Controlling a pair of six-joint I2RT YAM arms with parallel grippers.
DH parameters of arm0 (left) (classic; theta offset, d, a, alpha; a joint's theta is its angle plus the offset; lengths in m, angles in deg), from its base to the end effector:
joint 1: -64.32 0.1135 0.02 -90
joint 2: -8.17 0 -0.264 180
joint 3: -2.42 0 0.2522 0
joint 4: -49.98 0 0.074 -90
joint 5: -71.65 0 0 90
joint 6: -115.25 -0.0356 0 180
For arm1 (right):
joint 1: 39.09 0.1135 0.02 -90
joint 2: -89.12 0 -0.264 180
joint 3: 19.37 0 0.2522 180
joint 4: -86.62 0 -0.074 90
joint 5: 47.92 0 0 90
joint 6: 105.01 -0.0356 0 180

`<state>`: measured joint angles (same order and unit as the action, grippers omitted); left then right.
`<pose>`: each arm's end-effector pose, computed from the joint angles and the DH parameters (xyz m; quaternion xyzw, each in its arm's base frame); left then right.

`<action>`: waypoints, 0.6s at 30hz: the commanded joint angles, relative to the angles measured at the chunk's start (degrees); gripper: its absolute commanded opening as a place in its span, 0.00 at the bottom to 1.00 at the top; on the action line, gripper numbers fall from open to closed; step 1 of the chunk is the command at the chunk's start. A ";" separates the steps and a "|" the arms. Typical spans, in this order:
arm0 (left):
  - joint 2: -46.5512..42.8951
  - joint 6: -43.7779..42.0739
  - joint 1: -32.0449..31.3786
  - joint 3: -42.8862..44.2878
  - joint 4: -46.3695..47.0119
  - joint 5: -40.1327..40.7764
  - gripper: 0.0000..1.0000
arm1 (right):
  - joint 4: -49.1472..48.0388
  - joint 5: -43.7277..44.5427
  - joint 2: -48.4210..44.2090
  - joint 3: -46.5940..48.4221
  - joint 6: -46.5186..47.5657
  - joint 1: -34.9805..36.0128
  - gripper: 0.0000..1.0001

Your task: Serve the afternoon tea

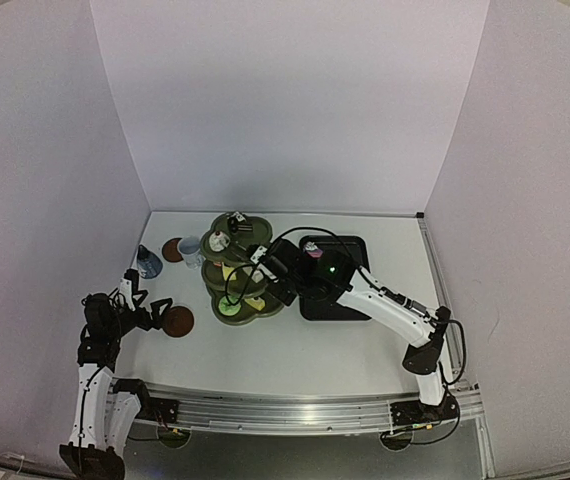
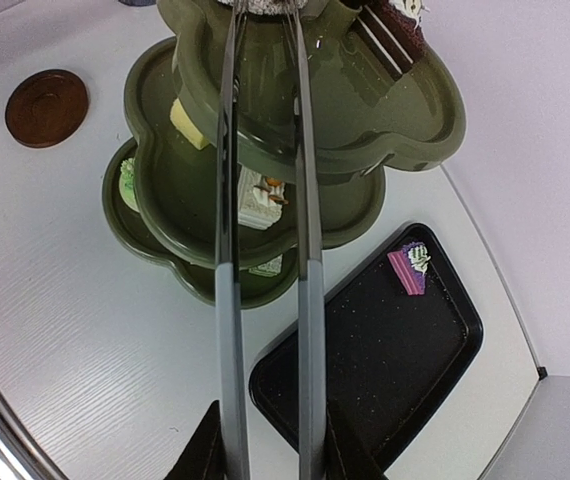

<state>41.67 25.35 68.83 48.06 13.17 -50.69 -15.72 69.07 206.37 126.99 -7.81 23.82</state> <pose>0.1421 -0.0079 0.2688 0.1177 0.8139 -0.2143 0.5270 0.2108 0.3765 0.3917 -0.4548 0.7919 -0.0322 0.4062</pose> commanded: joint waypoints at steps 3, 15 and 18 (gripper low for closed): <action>0.07 0.25 0.18 0.98 1.05 0.12 1.00 | -1.36 0.30 -2.03 1.56 -1.12 -0.04 0.27; 0.17 0.34 0.17 0.80 1.17 -0.08 1.00 | -1.12 -0.18 -5.65 0.38 -2.45 -0.06 0.28; 0.23 0.34 0.16 0.82 1.23 -0.09 1.00 | -1.13 0.01 -7.06 -0.03 -2.85 -0.07 0.27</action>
<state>41.70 25.35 68.83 48.06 13.19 -50.69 -15.61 68.90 205.20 126.73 -9.08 23.82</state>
